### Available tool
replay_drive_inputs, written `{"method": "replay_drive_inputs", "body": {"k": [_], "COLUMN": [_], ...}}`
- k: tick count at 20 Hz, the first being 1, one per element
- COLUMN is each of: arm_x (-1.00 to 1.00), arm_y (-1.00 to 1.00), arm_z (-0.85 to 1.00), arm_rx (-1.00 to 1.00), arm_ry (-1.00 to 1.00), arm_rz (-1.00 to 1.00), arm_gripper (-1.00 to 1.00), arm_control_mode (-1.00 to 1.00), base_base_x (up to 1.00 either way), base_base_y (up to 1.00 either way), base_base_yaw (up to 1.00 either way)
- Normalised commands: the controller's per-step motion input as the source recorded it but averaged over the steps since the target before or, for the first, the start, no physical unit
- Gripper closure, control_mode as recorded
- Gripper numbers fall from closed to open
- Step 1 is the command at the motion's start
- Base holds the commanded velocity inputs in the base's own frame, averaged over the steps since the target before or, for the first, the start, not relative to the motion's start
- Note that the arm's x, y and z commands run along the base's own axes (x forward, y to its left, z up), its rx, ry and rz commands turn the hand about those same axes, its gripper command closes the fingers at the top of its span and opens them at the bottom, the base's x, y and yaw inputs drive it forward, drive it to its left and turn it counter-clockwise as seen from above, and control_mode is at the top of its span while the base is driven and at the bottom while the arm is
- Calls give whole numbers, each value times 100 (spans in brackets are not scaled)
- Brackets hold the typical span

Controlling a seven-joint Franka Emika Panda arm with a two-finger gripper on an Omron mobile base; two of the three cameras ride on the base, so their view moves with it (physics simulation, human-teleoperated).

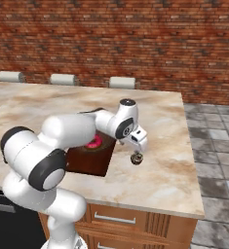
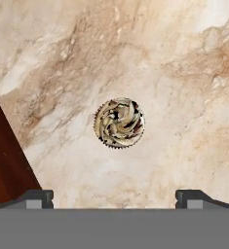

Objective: Place the bowl with donut and the cupcake onto the tray.

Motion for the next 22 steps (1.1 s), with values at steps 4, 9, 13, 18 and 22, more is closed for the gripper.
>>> {"method": "replay_drive_inputs", "body": {"k": [4, 9, 13, 18, 22], "arm_x": [0, 6, 24, 26, 22], "arm_y": [-37, -26, -13, 0, 0], "arm_z": [-14, -27, -13, -3, -8], "arm_rx": [0, 1, 1, 0, 0], "arm_ry": [8, 0, 0, 1, 1], "arm_rz": [13, 12, 12, 5, 2], "arm_gripper": [-100, -100, -100, -100, -100], "arm_control_mode": [-100, -100, -100, -100, -100], "base_base_x": [0, 0, 0, 0, 0], "base_base_y": [0, 0, 0, 0, 0], "base_base_yaw": [0, 0, 0, 0, 0]}}
